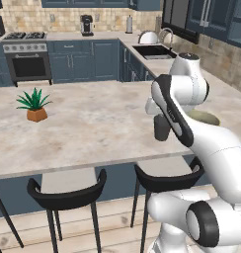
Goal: There are two ice cubes in the ice bowl. Place both ice cubes in the glass cup.
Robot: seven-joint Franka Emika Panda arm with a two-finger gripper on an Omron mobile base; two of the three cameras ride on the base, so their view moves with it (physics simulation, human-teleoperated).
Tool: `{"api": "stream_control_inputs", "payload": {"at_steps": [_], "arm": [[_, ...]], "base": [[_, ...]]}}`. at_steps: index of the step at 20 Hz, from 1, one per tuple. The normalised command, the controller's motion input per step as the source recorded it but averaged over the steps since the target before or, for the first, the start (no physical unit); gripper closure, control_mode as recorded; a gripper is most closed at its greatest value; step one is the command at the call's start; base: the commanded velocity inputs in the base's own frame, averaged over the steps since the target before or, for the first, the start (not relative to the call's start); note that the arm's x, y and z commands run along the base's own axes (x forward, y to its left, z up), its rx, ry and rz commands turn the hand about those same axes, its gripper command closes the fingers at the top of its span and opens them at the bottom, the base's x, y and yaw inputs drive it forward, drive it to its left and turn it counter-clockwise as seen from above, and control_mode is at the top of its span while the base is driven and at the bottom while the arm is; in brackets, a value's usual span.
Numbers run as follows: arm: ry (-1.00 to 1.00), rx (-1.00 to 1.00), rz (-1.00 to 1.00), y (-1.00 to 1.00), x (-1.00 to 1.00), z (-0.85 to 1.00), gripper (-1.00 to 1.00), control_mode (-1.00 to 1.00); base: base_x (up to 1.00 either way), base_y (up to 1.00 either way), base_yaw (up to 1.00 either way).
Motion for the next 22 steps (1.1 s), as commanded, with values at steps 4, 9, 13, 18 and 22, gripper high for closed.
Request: {"api": "stream_control_inputs", "payload": {"at_steps": [4,9,13,18,22], "arm": [[-0.01,0.0,0.0,-0.1,-0.26,0.0,-1.0,-1.0],[-0.07,0.0,0.0,-0.51,-0.99,0.0,-1.0,-1.0],[-0.01,0.0,-0.04,-0.75,-0.97,0.0,-1.0,-1.0],[0.0,0.0,-0.1,-0.82,-0.75,-0.01,-1.0,-1.0],[0.0,0.04,-0.06,-0.78,-0.52,0.0,-1.0,-1.0]], "base": [[0.0,0.0,0.0],[0.0,0.0,0.0],[0.0,0.0,0.0],[0.0,0.0,0.0],[0.0,0.0,0.0]]}}
